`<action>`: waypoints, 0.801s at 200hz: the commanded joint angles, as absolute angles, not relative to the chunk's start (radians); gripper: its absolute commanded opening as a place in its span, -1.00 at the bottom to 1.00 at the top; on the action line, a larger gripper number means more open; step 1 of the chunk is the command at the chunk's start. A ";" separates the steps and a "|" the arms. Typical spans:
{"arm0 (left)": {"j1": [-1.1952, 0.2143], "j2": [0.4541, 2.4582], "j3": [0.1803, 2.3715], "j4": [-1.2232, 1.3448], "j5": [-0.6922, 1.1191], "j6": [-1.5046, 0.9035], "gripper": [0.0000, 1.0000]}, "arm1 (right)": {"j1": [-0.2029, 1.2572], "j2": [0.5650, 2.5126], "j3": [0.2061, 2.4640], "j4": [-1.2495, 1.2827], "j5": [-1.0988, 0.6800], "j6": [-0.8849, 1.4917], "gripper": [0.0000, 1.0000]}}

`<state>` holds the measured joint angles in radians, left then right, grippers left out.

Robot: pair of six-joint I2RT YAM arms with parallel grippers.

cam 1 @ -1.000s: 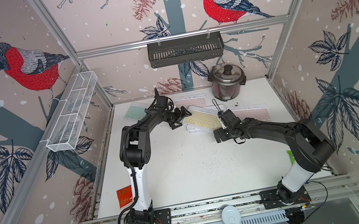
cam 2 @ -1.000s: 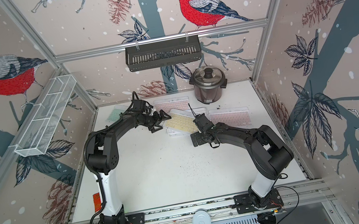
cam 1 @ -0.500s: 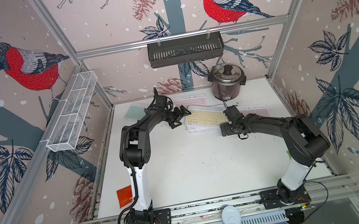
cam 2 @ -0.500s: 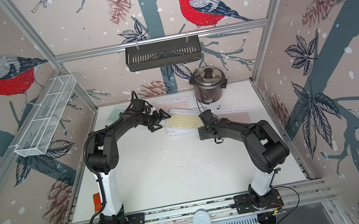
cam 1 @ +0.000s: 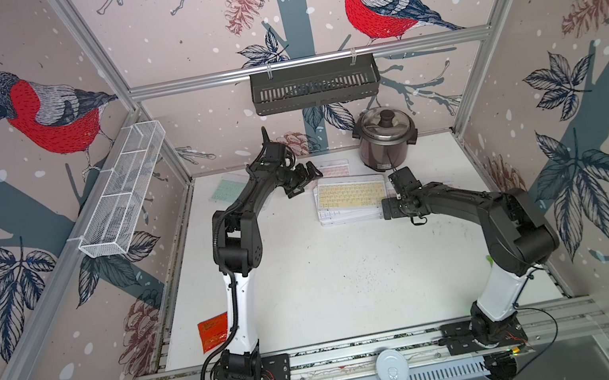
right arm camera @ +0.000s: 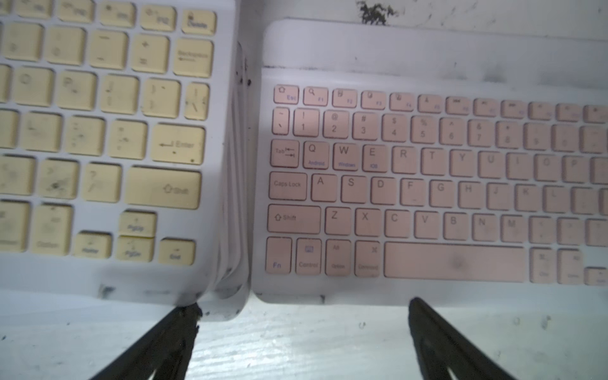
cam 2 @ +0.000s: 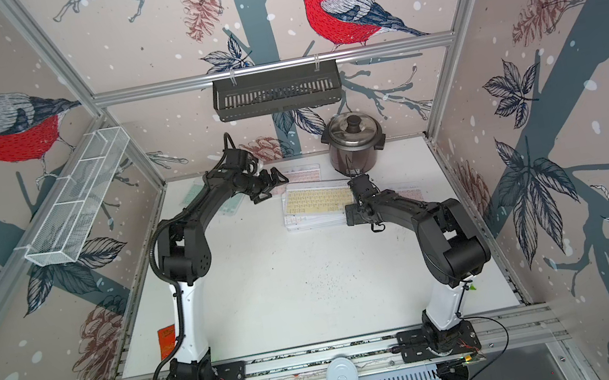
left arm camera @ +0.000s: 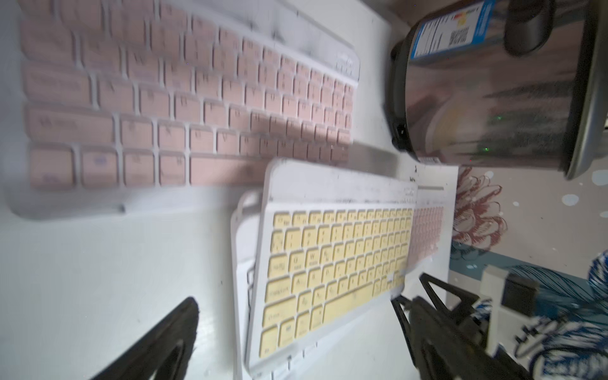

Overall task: Stack the numeric keypads
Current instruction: Adjust the numeric keypad.

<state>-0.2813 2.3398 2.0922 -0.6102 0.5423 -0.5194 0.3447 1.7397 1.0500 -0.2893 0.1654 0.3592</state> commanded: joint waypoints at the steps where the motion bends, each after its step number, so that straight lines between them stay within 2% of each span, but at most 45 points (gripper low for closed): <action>1: -0.279 2.409 2.227 -0.735 0.427 -0.377 0.97 | 0.344 1.711 1.038 -0.301 0.137 0.342 0.99; 54: -0.306 2.536 2.363 -0.612 0.446 -0.235 0.97 | 0.344 1.679 0.995 -0.295 0.115 0.351 0.99; 160: -0.352 2.695 2.490 -0.396 0.630 -0.219 0.97 | 0.322 1.676 0.943 -0.259 0.084 0.372 0.99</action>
